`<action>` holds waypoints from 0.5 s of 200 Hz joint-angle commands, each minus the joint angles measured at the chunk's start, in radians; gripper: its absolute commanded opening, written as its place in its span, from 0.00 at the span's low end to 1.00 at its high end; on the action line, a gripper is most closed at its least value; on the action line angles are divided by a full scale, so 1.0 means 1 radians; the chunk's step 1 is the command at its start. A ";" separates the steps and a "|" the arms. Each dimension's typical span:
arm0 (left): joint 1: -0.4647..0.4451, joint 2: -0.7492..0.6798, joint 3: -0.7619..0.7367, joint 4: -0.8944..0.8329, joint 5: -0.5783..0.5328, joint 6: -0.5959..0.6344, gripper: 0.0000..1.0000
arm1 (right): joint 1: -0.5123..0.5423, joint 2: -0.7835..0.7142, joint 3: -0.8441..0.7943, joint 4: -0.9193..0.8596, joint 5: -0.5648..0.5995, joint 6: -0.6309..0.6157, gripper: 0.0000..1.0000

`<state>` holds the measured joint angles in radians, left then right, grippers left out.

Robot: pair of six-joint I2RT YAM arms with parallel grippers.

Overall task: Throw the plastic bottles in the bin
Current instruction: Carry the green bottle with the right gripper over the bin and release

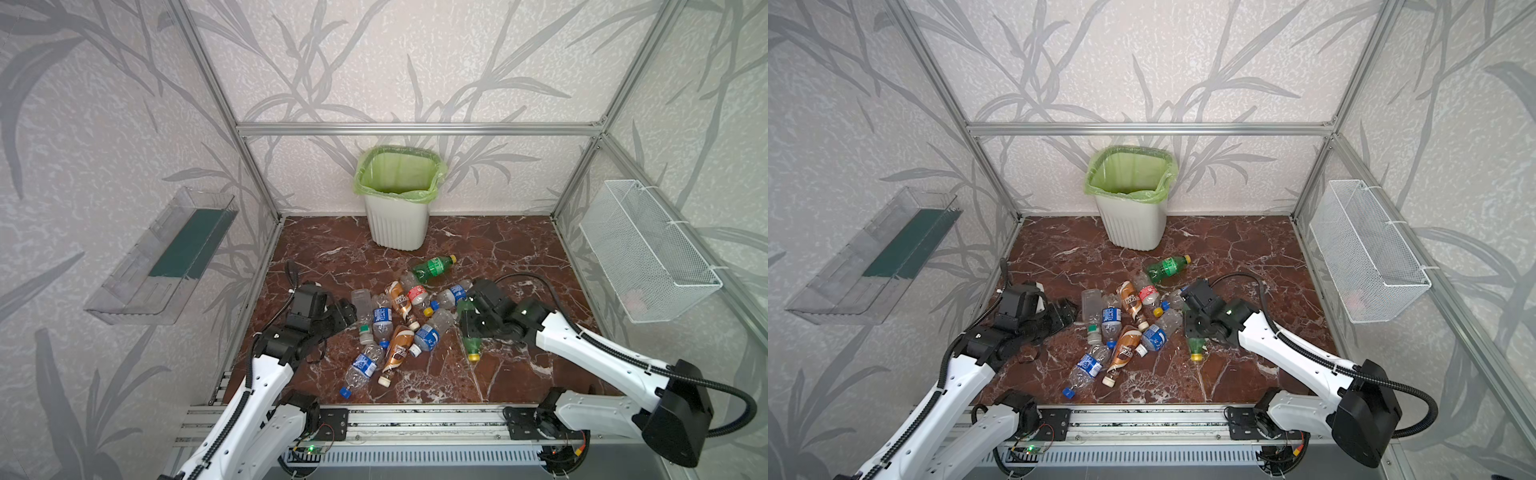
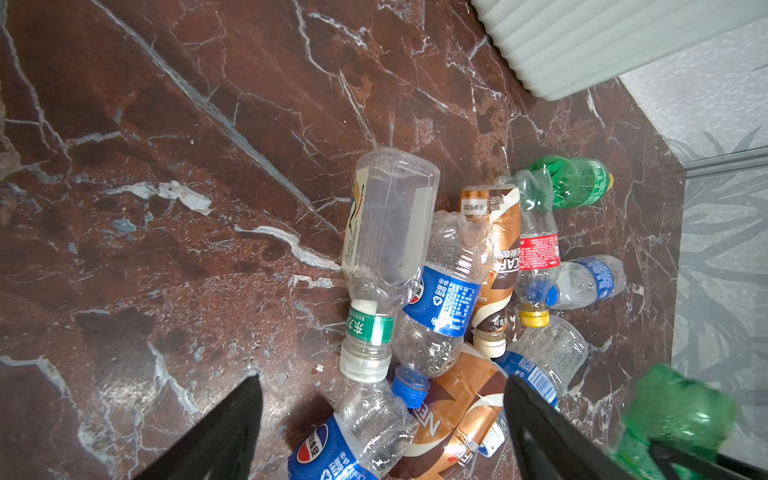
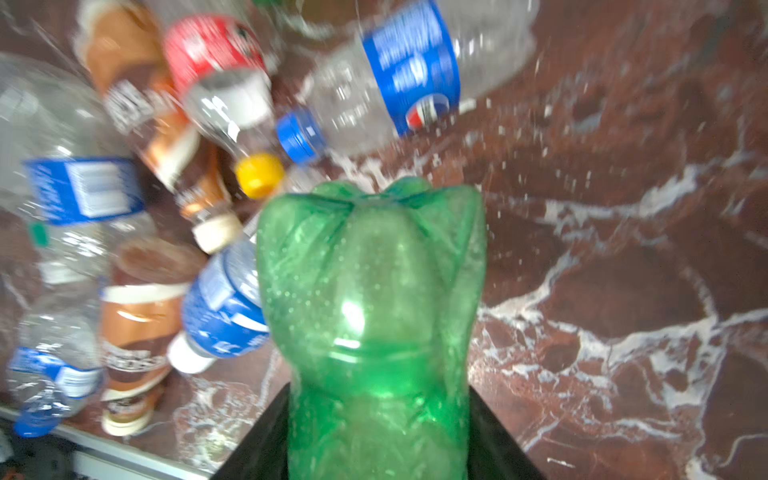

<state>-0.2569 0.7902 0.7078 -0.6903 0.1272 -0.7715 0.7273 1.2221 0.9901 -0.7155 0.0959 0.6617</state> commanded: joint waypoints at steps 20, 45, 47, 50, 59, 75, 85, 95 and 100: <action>0.005 0.022 0.071 -0.032 -0.018 0.000 0.90 | -0.132 0.295 0.747 0.108 -0.034 -0.219 0.57; 0.006 0.033 0.102 -0.020 -0.012 -0.009 0.90 | -0.182 0.710 1.568 -0.005 -0.051 -0.221 0.72; 0.007 0.034 0.106 -0.020 -0.012 -0.008 0.90 | -0.185 0.749 1.639 -0.021 -0.054 -0.217 0.73; 0.006 0.036 0.111 -0.018 -0.011 -0.010 0.90 | -0.191 0.808 1.746 -0.043 -0.062 -0.206 0.75; 0.008 0.039 0.123 -0.013 -0.004 -0.013 0.90 | -0.210 0.977 2.054 -0.114 -0.079 -0.162 0.81; 0.009 0.047 0.152 -0.018 0.004 -0.007 0.90 | -0.242 0.998 2.023 -0.081 -0.084 -0.082 0.89; 0.010 0.048 0.171 -0.032 0.002 -0.001 0.90 | -0.241 0.895 1.819 -0.022 -0.051 -0.092 0.91; 0.011 0.038 0.181 -0.042 -0.001 0.004 0.90 | -0.230 0.789 1.630 0.067 -0.030 -0.115 0.92; 0.010 0.032 0.181 -0.043 -0.004 0.006 0.90 | -0.221 0.723 1.529 0.124 -0.016 -0.132 0.92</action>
<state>-0.2523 0.8379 0.8471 -0.7048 0.1318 -0.7773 0.4946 2.1784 2.7869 -0.6910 0.0387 0.5373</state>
